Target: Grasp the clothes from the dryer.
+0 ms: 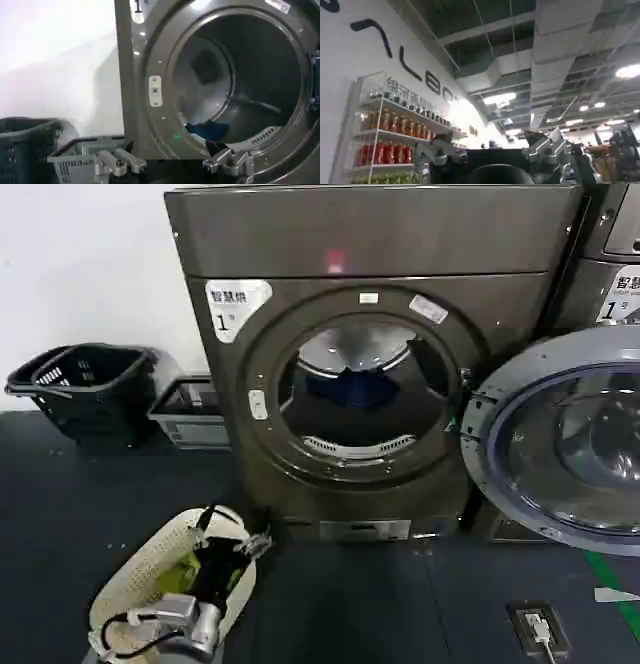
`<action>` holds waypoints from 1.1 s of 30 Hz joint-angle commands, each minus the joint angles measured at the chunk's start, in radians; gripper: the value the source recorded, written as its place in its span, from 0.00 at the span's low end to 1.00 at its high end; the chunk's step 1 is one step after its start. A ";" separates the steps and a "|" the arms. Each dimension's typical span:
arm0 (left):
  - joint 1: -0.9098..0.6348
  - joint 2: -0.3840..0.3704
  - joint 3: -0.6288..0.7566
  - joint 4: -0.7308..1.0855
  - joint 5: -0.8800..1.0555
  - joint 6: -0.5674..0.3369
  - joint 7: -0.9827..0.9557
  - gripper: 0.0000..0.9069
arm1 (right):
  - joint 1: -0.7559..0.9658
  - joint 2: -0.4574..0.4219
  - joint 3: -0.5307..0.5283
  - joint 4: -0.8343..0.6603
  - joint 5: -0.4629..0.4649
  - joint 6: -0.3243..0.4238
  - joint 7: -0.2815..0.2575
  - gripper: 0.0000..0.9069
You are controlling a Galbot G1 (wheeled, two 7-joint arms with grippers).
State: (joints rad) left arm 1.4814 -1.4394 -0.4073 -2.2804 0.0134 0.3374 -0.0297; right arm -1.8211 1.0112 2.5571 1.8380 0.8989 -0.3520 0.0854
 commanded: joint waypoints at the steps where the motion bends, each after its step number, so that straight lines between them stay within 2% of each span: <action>1: 0.002 -0.001 0.001 -0.003 0.001 0.005 0.002 1.00 | -0.001 0.002 -0.004 0.003 -0.005 0.056 -0.022 1.00; 9: 0.007 0.000 0.005 -0.009 0.001 0.004 -0.001 1.00 | 0.000 -0.004 -0.007 -0.010 -0.005 0.067 -0.003 1.00; 33: -0.010 -0.016 0.032 0.013 0.000 0.004 0.001 1.00 | -0.018 -0.023 0.012 -0.007 -0.006 0.057 -0.014 1.00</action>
State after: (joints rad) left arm 1.4723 -1.4557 -0.3758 -2.2686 0.0139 0.3416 -0.0289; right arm -1.8418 0.9890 2.5713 1.8319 0.8926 -0.2970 0.0697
